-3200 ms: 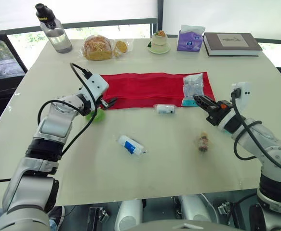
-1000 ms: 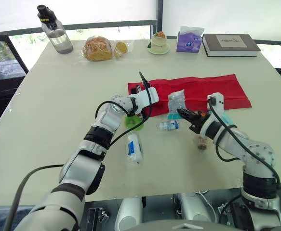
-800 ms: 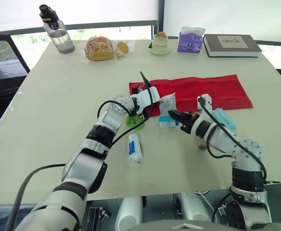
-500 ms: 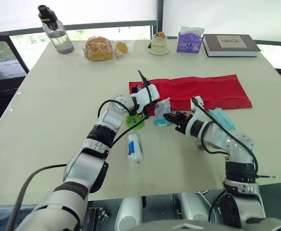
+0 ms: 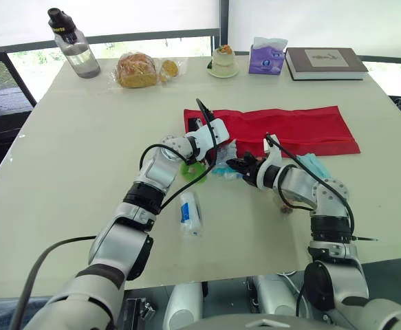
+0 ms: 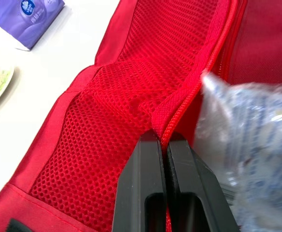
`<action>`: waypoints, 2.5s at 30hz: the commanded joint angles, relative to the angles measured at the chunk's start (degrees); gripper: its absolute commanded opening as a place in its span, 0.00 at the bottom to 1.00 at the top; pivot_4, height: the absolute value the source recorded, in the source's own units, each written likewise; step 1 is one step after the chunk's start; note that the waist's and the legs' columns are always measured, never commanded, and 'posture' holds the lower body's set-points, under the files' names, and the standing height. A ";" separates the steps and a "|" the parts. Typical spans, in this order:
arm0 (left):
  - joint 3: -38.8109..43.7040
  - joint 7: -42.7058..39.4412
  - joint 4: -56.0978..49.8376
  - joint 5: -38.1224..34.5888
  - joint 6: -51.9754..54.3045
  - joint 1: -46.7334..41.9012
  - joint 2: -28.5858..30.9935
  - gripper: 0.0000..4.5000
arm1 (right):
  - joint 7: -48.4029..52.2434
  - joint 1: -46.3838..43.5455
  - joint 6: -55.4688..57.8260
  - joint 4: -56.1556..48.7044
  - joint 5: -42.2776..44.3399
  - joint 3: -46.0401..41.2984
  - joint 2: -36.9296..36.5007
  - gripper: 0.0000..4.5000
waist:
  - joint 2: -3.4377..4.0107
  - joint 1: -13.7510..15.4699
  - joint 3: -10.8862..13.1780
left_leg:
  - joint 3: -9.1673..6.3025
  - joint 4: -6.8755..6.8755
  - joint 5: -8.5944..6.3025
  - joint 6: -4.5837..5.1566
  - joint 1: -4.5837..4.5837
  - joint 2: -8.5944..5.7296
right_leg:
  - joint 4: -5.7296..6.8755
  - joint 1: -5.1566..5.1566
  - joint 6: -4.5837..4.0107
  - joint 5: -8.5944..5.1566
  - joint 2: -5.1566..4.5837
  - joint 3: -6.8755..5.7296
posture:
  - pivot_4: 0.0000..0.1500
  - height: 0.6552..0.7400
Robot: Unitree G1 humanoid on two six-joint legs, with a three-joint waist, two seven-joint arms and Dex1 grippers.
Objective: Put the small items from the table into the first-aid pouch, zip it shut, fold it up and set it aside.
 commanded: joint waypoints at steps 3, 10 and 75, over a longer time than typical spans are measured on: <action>0.36 -0.84 -9.01 -1.06 2.80 3.61 0.52 0.01 | 1.68 -4.25 -1.67 4.23 -1.58 -1.65 0.75 0.00 | 0.01 -0.09 -0.01 | 0.02 -0.01 0.00 0.00 0.02 0.00 | 0.00 0.00 0.00 0.00 0.00 0.01 | 1.00 1.00; 0.64 -1.10 -12.39 -1.31 5.22 5.51 0.94 0.01 | 3.37 -7.73 -3.78 9.04 -4.33 -3.53 2.38 0.00 | 0.01 -0.16 0.00 | 0.02 -0.03 0.00 0.00 0.04 0.01 | 0.00 0.00 0.00 0.00 0.00 0.01 | 1.00 1.00; 12.60 -16.55 13.68 -20.62 7.01 -3.90 -0.14 0.00 | 20.22 -4.61 -6.58 -6.93 -26.48 9.04 -5.13 0.01 | 0.04 -0.13 0.00 | 0.03 -0.12 0.00 0.00 0.07 0.00 | -0.06 -0.01 0.00 -0.01 0.01 0.00 | 1.00 1.00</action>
